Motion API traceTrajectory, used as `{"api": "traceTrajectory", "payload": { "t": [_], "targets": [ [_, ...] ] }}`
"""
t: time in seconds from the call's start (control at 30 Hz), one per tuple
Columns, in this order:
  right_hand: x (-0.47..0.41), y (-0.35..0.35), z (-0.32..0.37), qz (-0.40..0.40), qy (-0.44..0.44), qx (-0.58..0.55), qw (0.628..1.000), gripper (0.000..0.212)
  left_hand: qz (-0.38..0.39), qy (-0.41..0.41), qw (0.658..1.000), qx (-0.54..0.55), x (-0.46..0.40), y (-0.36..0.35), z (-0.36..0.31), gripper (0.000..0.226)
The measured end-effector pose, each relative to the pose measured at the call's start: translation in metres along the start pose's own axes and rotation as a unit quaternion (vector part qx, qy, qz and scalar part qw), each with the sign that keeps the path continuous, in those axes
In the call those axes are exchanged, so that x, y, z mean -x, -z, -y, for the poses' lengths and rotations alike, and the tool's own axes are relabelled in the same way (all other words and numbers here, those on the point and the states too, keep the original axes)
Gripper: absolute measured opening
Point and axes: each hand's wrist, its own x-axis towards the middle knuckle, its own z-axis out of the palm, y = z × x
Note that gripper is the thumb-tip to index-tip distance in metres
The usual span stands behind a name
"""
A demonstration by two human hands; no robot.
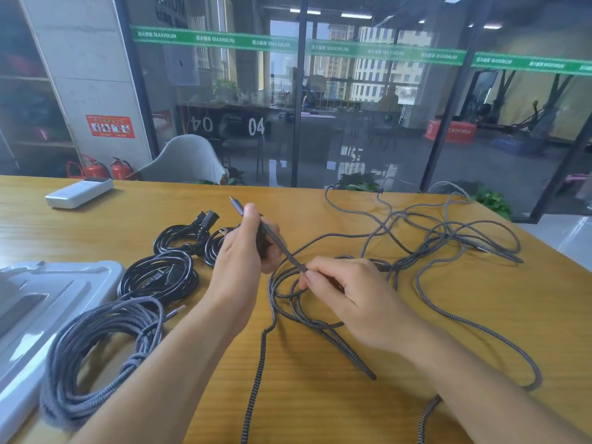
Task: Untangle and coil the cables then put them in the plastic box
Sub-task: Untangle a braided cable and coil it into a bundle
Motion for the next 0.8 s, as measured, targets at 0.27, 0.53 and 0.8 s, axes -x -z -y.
{"api": "traceTrajectory", "payload": {
  "t": [0.27, 0.53, 0.8],
  "targets": [
    [0.000, -0.014, 0.010, 0.022, 0.017, 0.002, 1.000, 0.032, 0.058, 0.002, 0.998, 0.032, 0.007, -0.004, -0.005, 0.048],
    [-0.003, -0.007, -0.008, 0.111, 0.065, 0.114, 0.985, 0.041, 0.145, 0.093, 0.960, 0.219, 0.010, -0.003, -0.016, 0.047],
    [-0.013, 0.016, -0.056, 0.135, 0.031, 0.162, 0.977, 0.073, 0.192, 0.118, 0.941, 0.251, 0.009, 0.007, -0.027, 0.047]
  ]
}}
